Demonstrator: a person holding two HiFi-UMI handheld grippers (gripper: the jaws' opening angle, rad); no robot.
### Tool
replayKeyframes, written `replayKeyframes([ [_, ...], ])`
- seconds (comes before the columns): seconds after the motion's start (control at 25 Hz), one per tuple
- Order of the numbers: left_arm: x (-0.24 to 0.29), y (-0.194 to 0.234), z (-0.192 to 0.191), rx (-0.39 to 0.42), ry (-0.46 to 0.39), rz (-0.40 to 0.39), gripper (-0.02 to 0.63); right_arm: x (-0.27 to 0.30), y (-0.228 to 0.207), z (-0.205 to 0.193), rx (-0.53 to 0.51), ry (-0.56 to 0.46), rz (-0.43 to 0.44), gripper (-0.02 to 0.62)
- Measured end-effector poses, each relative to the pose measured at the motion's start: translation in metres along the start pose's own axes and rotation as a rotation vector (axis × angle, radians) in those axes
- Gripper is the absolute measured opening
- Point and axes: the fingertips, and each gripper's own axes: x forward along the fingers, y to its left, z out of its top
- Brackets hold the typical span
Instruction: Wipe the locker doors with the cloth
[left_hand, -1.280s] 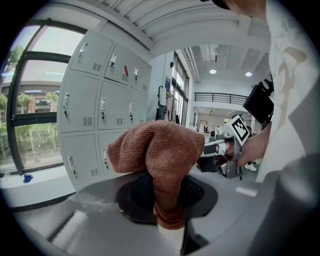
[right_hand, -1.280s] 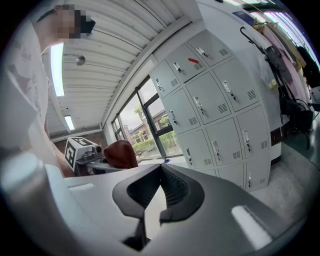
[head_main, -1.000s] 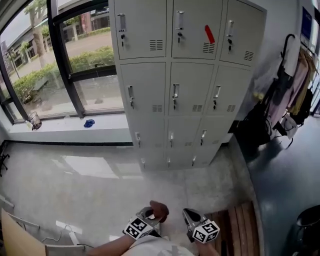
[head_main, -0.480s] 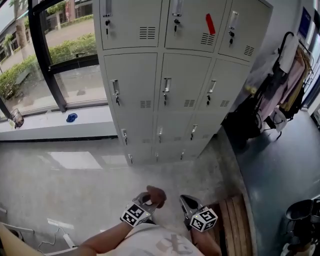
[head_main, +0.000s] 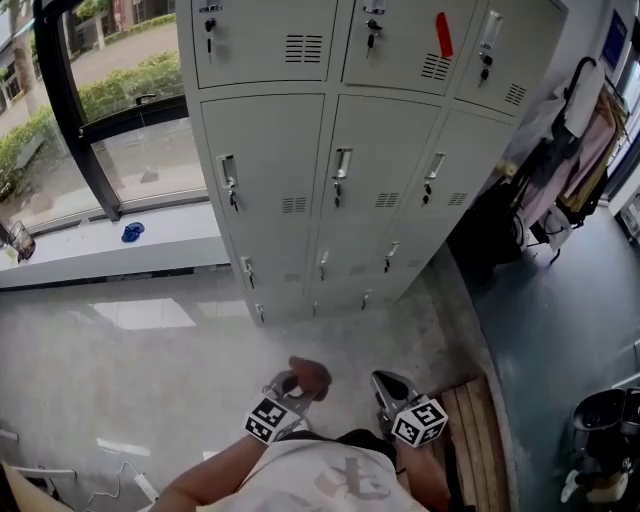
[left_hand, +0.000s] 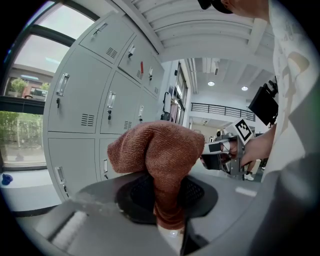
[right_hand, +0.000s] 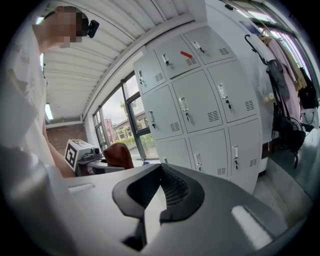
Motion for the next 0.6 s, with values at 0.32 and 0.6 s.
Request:
replayKeyframes([
  [0.32, 0.006, 0.028, -0.003, -0.03, 0.016, 0.036, 0.084, 0.028, -0.017, 0.016, -0.02, 0.017, 0.03, 0.008],
  [0.6, 0.045, 0.045, 0.008, -0.036, 0.035, 0.079, 0.084, 0.052, -0.053, 0.034, -0.021, 0.009, 0.096, 0.008],
])
